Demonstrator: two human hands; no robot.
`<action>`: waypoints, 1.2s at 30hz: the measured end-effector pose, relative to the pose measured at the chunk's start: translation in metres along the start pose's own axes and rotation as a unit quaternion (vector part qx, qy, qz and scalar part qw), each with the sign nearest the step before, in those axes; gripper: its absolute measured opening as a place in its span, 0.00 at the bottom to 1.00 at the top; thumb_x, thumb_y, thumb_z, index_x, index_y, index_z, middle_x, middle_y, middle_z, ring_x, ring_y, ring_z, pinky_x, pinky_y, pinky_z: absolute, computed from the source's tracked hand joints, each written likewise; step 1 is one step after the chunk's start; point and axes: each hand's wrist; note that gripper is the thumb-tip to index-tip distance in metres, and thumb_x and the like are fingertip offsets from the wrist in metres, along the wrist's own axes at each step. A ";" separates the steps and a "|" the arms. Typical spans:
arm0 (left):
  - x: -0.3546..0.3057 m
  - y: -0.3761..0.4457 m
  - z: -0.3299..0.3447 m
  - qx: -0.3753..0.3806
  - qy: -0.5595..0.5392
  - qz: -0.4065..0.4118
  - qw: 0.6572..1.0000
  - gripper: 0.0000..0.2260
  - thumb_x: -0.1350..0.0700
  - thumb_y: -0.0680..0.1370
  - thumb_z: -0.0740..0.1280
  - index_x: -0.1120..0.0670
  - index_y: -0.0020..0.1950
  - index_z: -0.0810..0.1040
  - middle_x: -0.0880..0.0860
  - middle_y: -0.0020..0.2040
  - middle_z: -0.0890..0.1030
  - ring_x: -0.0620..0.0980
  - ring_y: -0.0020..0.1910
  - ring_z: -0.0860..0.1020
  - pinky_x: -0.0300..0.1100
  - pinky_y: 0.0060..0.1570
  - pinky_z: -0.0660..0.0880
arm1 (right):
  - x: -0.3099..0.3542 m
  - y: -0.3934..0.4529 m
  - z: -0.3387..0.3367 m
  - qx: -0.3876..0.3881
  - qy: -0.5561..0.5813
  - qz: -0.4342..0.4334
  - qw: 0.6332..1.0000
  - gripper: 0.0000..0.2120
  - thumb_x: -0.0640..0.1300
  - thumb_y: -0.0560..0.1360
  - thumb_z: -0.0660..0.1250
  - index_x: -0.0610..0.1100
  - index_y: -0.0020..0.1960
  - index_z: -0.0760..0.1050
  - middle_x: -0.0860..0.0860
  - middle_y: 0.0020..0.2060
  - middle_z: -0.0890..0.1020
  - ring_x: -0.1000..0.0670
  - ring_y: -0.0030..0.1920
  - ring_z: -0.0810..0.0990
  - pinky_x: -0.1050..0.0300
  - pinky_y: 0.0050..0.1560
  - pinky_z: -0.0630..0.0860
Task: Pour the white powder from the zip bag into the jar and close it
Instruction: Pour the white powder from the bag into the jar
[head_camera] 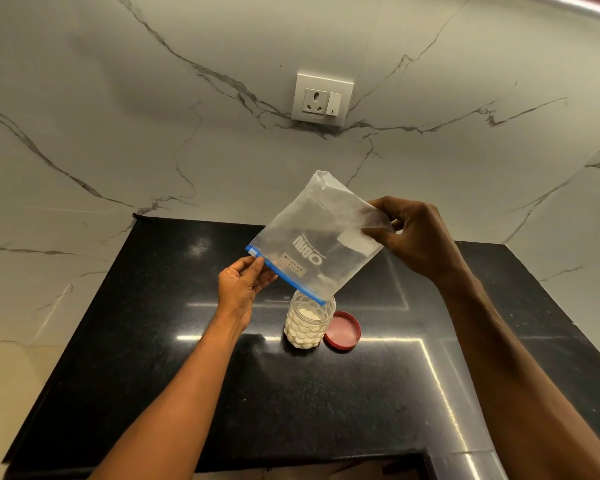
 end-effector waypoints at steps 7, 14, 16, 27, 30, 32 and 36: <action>0.002 0.001 -0.002 0.000 -0.002 -0.006 1.000 0.09 0.59 0.79 0.68 0.59 0.57 0.81 0.59 0.52 0.86 0.56 0.52 0.85 0.49 0.52 0.83 | 0.004 0.004 -0.002 0.011 -0.005 -0.005 1.000 0.14 0.40 0.73 0.75 0.42 0.58 0.82 0.53 0.47 0.84 0.65 0.44 0.80 0.75 0.43 0.72; 0.000 0.002 -0.001 -0.002 -0.008 -0.006 1.000 0.11 0.56 0.76 0.70 0.59 0.57 0.81 0.59 0.51 0.86 0.57 0.52 0.85 0.47 0.50 0.84 | 0.004 0.005 -0.003 0.012 -0.009 -0.005 1.000 0.14 0.41 0.73 0.75 0.42 0.58 0.82 0.54 0.47 0.84 0.66 0.44 0.80 0.76 0.43 0.72; 0.000 0.002 -0.002 -0.001 -0.007 -0.005 1.000 0.10 0.57 0.78 0.69 0.59 0.57 0.81 0.59 0.51 0.86 0.57 0.52 0.85 0.47 0.50 0.84 | 0.002 0.005 -0.004 0.008 -0.011 -0.004 1.000 0.14 0.41 0.73 0.75 0.42 0.58 0.82 0.54 0.47 0.84 0.66 0.44 0.79 0.76 0.43 0.72; 0.001 0.004 -0.001 -0.001 0.000 -0.010 1.000 0.10 0.57 0.77 0.69 0.58 0.57 0.81 0.58 0.51 0.86 0.56 0.52 0.85 0.46 0.48 0.84 | -0.006 -0.002 -0.002 0.018 0.009 0.016 1.000 0.14 0.40 0.73 0.75 0.45 0.58 0.81 0.56 0.47 0.84 0.66 0.45 0.81 0.69 0.41 0.77; 0.003 0.003 0.000 0.000 0.003 -0.011 1.000 0.11 0.56 0.77 0.70 0.58 0.57 0.81 0.58 0.51 0.86 0.56 0.52 0.85 0.46 0.48 0.84 | -0.007 -0.003 -0.002 0.013 0.012 0.013 1.000 0.14 0.40 0.73 0.75 0.43 0.58 0.81 0.55 0.48 0.84 0.67 0.45 0.80 0.72 0.42 0.75; 0.003 0.003 -0.001 -0.003 0.003 -0.013 1.000 0.10 0.57 0.77 0.69 0.58 0.57 0.81 0.59 0.51 0.86 0.56 0.52 0.85 0.47 0.49 0.84 | -0.007 -0.003 -0.001 0.013 0.011 0.006 1.000 0.14 0.41 0.73 0.75 0.42 0.58 0.81 0.54 0.48 0.84 0.67 0.45 0.80 0.74 0.42 0.74; 0.003 0.003 -0.001 -0.008 0.003 -0.010 1.000 0.08 0.59 0.78 0.69 0.58 0.56 0.81 0.59 0.51 0.86 0.56 0.50 0.86 0.46 0.48 0.84 | -0.006 -0.002 0.000 0.023 -0.001 0.002 1.000 0.12 0.41 0.74 0.74 0.41 0.57 0.82 0.52 0.47 0.84 0.61 0.43 0.82 0.74 0.42 0.73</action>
Point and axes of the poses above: each hand's wrist, its own y-axis towards the middle knuckle, its own z-axis out of the palm, x = y × z
